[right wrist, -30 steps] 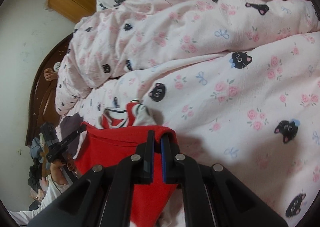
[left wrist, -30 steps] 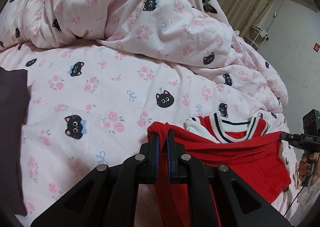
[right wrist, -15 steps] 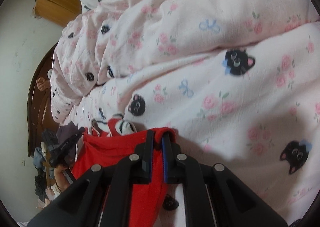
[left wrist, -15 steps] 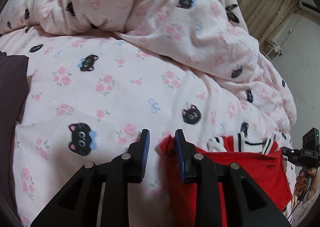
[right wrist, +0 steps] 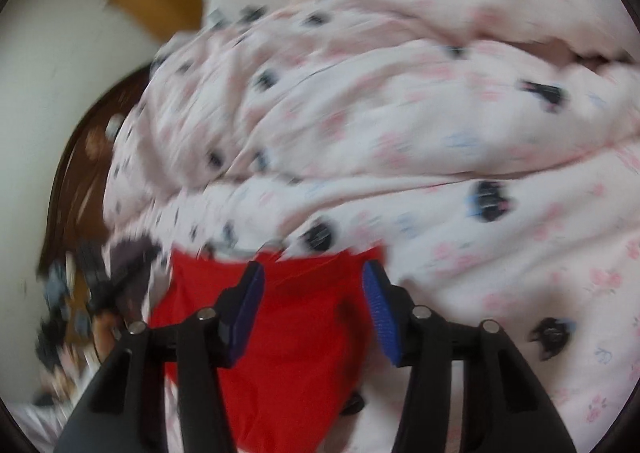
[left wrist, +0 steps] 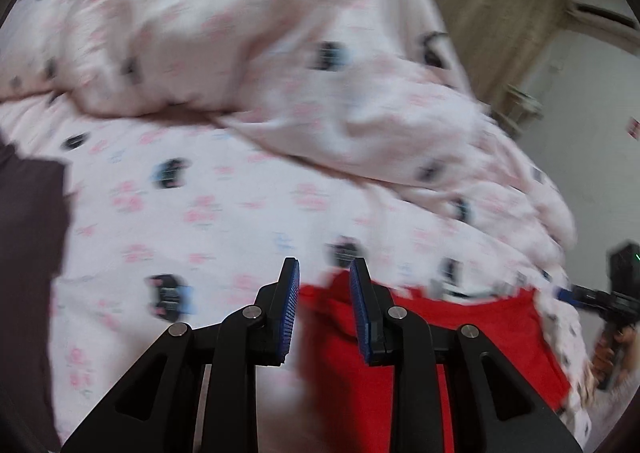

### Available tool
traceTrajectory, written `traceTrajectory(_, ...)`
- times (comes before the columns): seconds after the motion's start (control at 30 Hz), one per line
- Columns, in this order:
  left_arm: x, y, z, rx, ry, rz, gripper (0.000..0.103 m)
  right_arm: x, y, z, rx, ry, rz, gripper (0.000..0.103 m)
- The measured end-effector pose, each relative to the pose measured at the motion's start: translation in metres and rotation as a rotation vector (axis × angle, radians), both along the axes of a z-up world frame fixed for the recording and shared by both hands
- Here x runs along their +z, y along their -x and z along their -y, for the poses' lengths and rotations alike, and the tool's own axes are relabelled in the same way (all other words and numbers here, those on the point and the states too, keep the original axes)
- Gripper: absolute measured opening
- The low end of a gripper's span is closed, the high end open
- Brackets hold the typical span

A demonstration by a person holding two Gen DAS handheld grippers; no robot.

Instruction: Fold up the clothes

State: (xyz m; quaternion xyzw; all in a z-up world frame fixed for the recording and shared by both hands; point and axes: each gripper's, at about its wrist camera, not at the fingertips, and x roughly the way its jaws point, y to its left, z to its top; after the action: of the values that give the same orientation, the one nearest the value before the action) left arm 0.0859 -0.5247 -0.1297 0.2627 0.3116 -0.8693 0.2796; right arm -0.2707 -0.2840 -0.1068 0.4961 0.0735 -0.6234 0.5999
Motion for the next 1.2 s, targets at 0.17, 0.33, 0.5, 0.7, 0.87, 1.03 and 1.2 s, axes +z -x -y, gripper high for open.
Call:
traceTrajectory(0.17,0.008,0.025,-0.036,-0.117,0.069,0.062,0.022,0.002,-0.062,0.028,0.177,-0.026,-0.163,0.045)
traceTrajectory(0.33,0.003,0.032,-0.06,-0.187,0.069,0.135,0.022,-0.007,-0.099,0.051,0.298,-0.094,-0.313,0.045)
traceTrajectory(0.5,-0.004,0.038,-0.072,-0.252,0.066,0.189,0.022,-0.024,-0.107,0.066,0.377,-0.175,-0.317,0.045)
traceTrajectory(0.7,-0.02,0.041,-0.068,-0.24,0.055,0.241,0.022,-0.024,-0.09,0.072,0.301,-0.219,-0.476,0.043)
traceTrajectory(0.87,-0.024,0.04,-0.063,-0.233,0.04,0.242,0.022,-0.016,-0.104,0.074,0.464,-0.212,-0.59,0.039)
traceTrajectory(1.03,-0.026,0.04,-0.062,-0.233,0.04,0.251,0.022,-0.019,-0.116,0.08,0.598,-0.258,-0.695,0.027)
traceTrajectory(1.2,-0.026,0.04,-0.062,-0.234,0.04,0.258,0.023,-0.026,-0.114,0.083,0.648,-0.313,-0.73,0.028)
